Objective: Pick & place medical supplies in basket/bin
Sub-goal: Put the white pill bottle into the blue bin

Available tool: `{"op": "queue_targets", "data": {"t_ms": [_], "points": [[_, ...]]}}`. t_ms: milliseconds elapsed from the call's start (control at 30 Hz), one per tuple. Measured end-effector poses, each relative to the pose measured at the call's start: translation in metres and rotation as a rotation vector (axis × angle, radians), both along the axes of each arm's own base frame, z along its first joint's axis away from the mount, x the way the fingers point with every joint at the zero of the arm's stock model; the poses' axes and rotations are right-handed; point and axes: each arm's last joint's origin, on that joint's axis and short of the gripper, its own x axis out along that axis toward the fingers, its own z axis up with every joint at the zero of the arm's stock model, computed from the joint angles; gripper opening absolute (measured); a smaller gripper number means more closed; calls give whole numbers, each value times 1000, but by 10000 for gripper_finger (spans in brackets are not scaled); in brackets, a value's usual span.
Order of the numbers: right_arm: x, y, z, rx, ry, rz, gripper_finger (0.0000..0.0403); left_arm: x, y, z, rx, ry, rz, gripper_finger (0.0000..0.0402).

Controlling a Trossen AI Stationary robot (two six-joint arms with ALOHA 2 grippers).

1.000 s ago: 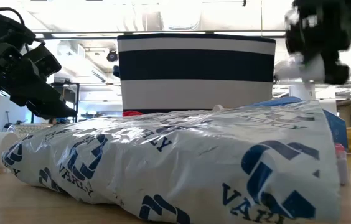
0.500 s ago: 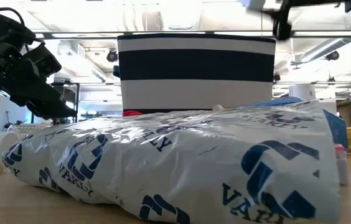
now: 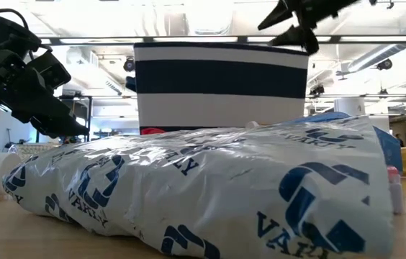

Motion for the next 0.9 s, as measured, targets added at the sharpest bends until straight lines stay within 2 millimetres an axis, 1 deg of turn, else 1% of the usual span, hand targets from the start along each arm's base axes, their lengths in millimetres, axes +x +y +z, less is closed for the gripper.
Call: {"op": "queue_targets", "data": {"t_ms": [167, 267, 400, 500, 567, 633, 767, 900], "points": [[15, -7, 35, -165, 171, -115, 234, 0, 0, 0, 0, 0, 0, 294], [26, -11, 49, -220, 262, -98, 236, 0, 0, 0, 0, 0, 0, 294], [31, -10, 54, -218, 467, -40, 247, 0, 0, 0, 0, 0, 0, 294], [27, -5, 47, -183, 605, -1, 258, 0, 0, 0, 0, 0, 0, 294], [22, 2, 44, -158, 642, 15, 266, 0, 0, 0, 0, 0, 0, 294], [12, 11, 43, -123, 651, 33, 273, 0, 0, 0, 0, 0, 0, 294], [-17, 35, 43, -20, 687, 150, 282, 0, 0, 0, 0, -1, 0, 294], [-49, 57, 42, 22, 695, 234, 282, 0, 0, 0, 0, 0, 0, 294]]}}
